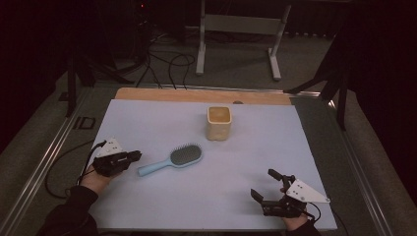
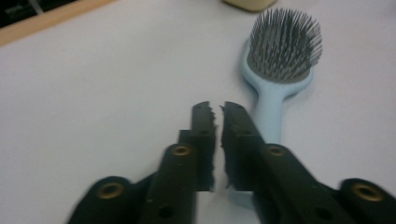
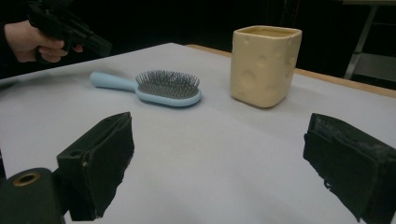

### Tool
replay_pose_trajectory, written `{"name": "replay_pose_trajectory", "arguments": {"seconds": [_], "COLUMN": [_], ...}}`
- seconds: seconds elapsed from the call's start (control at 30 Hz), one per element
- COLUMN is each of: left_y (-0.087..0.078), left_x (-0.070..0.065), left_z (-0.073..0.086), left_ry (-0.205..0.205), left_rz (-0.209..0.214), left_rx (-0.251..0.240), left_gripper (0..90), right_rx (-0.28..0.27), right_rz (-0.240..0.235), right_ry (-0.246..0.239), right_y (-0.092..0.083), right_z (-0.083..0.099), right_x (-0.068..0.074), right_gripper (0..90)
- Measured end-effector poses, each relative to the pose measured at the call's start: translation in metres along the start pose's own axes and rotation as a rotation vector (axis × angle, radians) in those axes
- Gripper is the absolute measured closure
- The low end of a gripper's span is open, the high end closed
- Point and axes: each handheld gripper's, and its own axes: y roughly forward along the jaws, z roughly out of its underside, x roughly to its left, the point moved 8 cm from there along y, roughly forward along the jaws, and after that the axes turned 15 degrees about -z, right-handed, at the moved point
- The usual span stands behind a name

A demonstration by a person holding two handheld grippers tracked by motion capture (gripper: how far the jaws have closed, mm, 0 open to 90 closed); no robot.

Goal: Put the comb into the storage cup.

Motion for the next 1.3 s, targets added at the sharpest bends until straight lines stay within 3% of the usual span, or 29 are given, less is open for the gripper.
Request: {"name": "replay_pose_trajectory", "arguments": {"seconds": [0.27,0.53,0.97,1.3], "left_y": [0.015,0.023,0.014,0.007], "left_x": [-0.004,-0.007,-0.023,-0.047], "left_z": [0.014,0.027,0.029,0.034], "left_ry": [0.051,0.061,0.124,0.153], "left_rz": [-0.006,0.019,0.047,0.096], "left_rx": [0.092,0.150,0.165,0.172], "left_gripper": [90.0,90.0,90.0,90.0], "right_rx": [0.001,0.000,-0.001,-0.006], "right_rz": [0.000,-0.001,0.000,0.005], "right_ry": [0.000,0.002,0.006,0.005], "right_y": [0.000,0.000,-0.001,-0.001], "right_z": [0.000,0.000,0.000,-0.001], "right_x": [0.000,0.000,0.000,0.000], "right_gripper": [8.7,8.7,8.7,8.8]}}
